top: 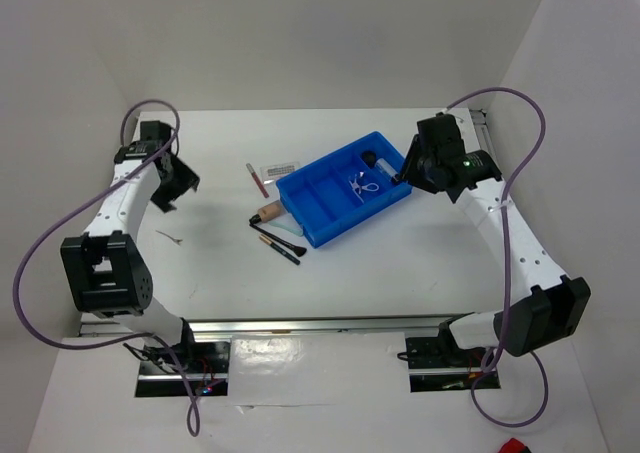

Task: Organize the makeup

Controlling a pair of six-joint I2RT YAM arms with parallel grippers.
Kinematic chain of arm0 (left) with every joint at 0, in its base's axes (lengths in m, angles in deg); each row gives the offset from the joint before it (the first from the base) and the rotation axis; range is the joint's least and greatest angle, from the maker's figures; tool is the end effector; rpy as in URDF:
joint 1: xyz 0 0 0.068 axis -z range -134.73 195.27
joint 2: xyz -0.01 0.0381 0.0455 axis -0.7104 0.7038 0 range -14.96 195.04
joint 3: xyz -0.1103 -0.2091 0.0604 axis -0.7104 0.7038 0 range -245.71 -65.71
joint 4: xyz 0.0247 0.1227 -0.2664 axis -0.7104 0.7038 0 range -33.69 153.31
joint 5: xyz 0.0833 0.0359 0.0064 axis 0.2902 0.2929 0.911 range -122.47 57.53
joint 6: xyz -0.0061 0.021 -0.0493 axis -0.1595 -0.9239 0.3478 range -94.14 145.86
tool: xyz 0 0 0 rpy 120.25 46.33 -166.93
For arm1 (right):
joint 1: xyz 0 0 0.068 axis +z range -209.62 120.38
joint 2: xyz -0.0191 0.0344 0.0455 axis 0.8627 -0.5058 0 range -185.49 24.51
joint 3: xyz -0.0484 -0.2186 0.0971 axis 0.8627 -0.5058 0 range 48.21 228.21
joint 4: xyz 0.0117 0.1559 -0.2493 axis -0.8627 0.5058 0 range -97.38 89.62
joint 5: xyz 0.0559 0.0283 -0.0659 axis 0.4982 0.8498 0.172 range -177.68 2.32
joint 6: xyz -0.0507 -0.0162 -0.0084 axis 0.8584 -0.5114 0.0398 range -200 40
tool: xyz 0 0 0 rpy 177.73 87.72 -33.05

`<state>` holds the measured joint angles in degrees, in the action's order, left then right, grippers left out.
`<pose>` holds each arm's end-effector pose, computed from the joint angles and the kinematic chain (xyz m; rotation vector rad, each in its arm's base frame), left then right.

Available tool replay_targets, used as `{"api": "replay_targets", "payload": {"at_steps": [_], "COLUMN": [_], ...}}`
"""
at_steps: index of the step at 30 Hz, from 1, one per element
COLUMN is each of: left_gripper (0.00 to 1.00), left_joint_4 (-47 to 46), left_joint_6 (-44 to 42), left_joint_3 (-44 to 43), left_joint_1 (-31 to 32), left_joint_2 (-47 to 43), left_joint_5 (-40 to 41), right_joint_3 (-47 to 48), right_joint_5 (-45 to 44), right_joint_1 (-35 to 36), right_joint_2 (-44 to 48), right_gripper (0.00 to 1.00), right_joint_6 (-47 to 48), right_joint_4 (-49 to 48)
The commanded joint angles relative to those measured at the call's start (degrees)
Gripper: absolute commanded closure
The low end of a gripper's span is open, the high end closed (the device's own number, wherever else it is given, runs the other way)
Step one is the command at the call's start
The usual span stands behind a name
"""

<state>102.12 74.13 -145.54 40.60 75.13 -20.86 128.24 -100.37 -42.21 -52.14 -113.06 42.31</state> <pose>0.3654 0.0370 0.2665 -1.1927 2.2199 -0.0478 0.3047 0.0872 0.3392 0.4251 2.3211 0.1661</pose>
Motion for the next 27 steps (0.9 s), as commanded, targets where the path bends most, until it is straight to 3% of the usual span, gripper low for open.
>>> {"api": "replay_targets", "payload": {"at_steps": [1,5,10,19,27], "left_gripper": [0.24,0.24,0.25,0.35,0.52], "left_joint_4": [6.0,2.0,-1.3,-6.3,-6.8], "left_joint_6": [-1.2,-2.7,-3.2,-1.5,-1.5], "left_joint_3": [3.4,6.8,6.6,7.7,9.5], "left_joint_1": [-5.6,-11.4,-14.6,-17.1,-17.1], "left_joint_2": [0.3,4.5,10.0,16.2,18.9], "left_joint_5": [2.0,-4.7,-5.2,-9.9,-8.8], "right_joint_3": [-0.1,-0.1,-0.1,0.4,0.4], "right_joint_5": [1.4,2.0,3.0,2.5,2.5], "right_joint_1": [-0.3,-0.3,-0.3,-0.3,-0.3], "right_joint_2": [-0.3,-0.9,-0.9,-0.9,-1.4], "right_gripper": [0.49,0.48,0.48,0.48,0.48], "right_joint_6": [1.2,1.8,1.8,0.7,0.7], "right_joint_4": [-3.5,-4.1,-4.1,-3.5,-3.0]}}
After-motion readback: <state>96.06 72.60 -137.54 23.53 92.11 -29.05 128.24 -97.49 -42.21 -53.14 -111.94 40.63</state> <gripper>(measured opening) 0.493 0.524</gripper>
